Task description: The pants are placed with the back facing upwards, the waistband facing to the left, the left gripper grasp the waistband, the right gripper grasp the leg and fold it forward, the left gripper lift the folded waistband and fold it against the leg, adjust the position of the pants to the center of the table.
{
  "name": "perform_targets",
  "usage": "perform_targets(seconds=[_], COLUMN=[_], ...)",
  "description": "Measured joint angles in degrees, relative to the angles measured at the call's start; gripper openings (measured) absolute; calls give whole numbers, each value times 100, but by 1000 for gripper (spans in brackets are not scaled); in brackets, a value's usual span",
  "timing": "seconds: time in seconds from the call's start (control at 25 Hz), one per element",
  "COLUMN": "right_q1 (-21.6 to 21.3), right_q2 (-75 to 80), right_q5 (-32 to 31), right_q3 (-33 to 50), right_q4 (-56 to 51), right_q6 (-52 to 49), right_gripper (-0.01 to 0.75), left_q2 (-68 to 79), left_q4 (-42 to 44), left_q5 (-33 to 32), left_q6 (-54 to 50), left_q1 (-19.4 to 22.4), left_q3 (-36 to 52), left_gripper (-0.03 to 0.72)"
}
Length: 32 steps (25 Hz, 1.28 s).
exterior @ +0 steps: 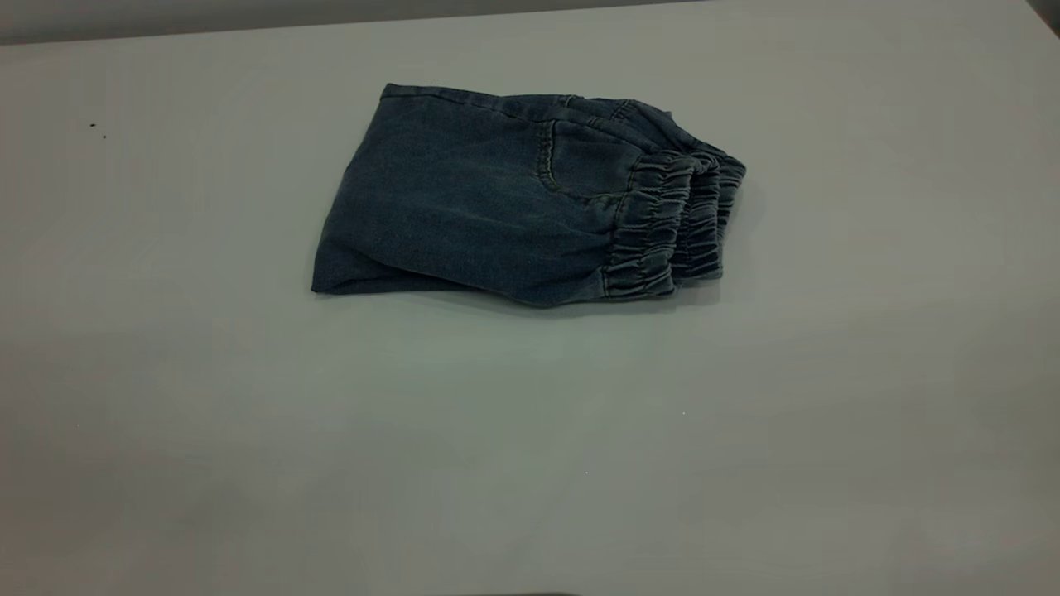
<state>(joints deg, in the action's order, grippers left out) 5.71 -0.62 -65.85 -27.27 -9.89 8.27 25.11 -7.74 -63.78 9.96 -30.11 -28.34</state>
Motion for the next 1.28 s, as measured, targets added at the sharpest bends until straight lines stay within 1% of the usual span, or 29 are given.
perform_targets(seconds=[0.08,0.16,0.24,0.36,0.44,0.52,0.6,0.68,1.28], right_q1=[0,0,-17,-175,-324,-478,-592,-671,-690], right_q2=[0,0,0,0,0,0,0,0,0], right_q5=[0,1,1,1,1,1,1,1,6], right_q3=[0,0,0,0,0,0,0,0,0], right_q4=[0,0,0,-6,-10,-12,-12,-12,-17], right_q6=[0,0,0,0,0,0,6,6,1], right_gripper=[495,495,495,495,495,495,495,495,495], left_q2=[-97,-353,-717,-1470,-1894,-2237,-2424,-2534,-2615], left_q4=[-54,-96,-101,-101,-101,-101,-101,-103,-108], left_q5=[0,0,0,-13,-40,-65,-96,-108,-128], left_q6=[0,0,0,0,0,0,0,0,0], left_q1=[346,1073,1694,2618,3005,3284,3454,3511,3533], left_q3=[0,2,6,6,6,6,6,6,6], left_gripper=[545,545,545,545,545,545,545,545,545])
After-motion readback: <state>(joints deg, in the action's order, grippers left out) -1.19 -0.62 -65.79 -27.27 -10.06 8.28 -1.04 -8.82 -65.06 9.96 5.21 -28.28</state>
